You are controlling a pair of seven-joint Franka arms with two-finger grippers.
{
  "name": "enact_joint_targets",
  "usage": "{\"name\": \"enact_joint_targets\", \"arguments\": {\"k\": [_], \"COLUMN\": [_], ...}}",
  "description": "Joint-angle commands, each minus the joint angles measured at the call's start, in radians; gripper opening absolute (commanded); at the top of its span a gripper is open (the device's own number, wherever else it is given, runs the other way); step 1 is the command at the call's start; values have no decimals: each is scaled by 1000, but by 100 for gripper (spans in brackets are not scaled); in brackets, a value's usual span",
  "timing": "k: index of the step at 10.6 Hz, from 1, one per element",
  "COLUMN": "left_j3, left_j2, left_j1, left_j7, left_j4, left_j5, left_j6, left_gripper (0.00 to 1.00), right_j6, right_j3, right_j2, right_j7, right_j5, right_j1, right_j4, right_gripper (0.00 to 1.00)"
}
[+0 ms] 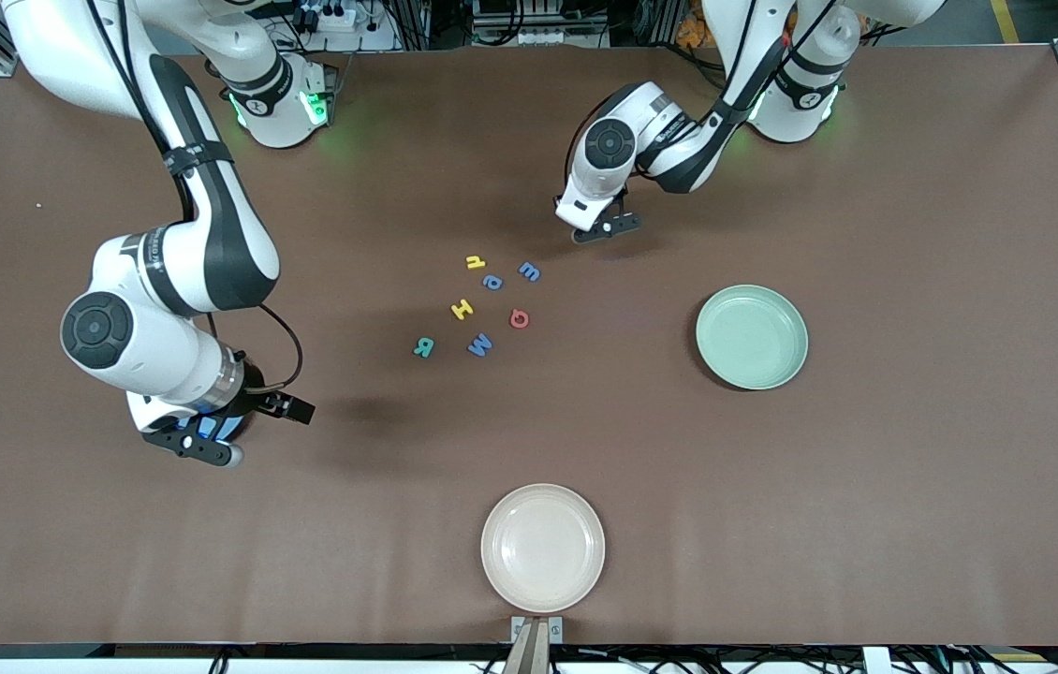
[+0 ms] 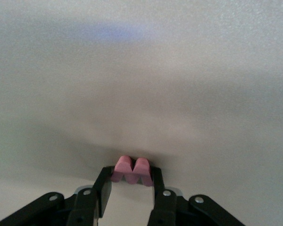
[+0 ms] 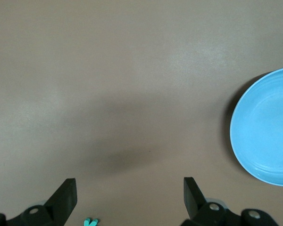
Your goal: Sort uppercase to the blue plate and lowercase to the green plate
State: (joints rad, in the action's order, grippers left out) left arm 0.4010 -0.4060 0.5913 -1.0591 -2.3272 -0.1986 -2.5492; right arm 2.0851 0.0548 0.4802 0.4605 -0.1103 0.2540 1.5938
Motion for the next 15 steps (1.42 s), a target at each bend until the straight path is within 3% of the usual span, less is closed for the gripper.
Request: {"name": "enact_joint_targets", "arguments": {"k": [1,5,9,15], "left_j3": [-1,-2,-14,-77], "left_j2": [-13,10,10,18], "left_j1": [10,8,-1,-33], "left_j7": [-9,-6,5,102], "left_j4": [-3,-1,66,110], "left_j5": [-30,-30,-30,-16], "left_j6": [-5,6,110,168], "left_gripper": [35,35,35,35], "right_j6": [0,0,0,-4], "right_j3": [-4,-3,-1,0], "right_j2": [1,1,-3,-5], "right_j7": [6,6,7,6], "right_j5": [-6,-6,-6,-6], "right_j1": [-7,-7,-10,-21], "right_j4": [-6,-8,-14,-21], "right_gripper": [100,100,100,100]}}
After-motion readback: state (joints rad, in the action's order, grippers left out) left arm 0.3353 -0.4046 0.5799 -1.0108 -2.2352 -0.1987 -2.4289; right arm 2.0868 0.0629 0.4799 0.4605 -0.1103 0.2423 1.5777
